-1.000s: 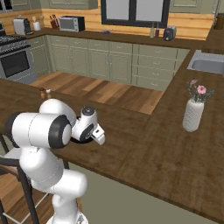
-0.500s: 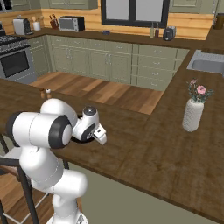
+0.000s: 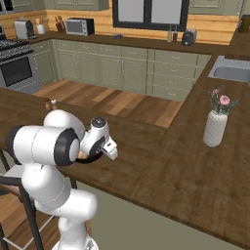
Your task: Pick the chicken drumstick and squash from their plates and place them in the bowl. Then put the bowl in the fridge.
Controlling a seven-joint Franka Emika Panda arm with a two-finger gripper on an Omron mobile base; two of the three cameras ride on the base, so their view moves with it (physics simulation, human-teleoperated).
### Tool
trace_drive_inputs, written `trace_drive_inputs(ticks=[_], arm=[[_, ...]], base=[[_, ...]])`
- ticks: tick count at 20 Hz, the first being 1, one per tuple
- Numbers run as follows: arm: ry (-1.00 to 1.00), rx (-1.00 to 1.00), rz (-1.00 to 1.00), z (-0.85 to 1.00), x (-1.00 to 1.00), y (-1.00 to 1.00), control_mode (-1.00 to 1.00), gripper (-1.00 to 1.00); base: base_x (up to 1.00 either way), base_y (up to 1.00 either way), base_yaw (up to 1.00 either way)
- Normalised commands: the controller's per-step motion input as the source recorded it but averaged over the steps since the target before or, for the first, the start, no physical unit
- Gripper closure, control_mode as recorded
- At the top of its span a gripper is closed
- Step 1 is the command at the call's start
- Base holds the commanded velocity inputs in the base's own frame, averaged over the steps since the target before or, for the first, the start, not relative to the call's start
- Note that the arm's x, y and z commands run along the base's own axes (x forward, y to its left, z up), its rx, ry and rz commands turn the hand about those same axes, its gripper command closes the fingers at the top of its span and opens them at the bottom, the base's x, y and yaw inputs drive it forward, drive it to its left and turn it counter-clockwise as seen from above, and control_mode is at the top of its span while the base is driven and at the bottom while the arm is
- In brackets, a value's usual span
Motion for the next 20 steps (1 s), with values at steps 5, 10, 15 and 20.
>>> trace_drive_inputs(ticks=[5, 10, 15, 20], arm=[[0.01, 0.01, -0.13, 0.38, 0.0, 0.07, -1.0, 1.0], [0.12, 0.04, -0.19, 0.76, 0.0, 0.01, -1.0, 1.0], [0.29, 0.07, -0.2, 0.88, 0.0, 0.06, -1.0, 1.0], [0.34, 0.02, -0.09, 0.69, -0.05, 0.14, -1.0, 1.0]], base=[[0.0, 0.0, 0.0], [0.0, 0.0, 0.0], [0.0, 0.0, 0.0], [0.0, 0.0, 0.0]])
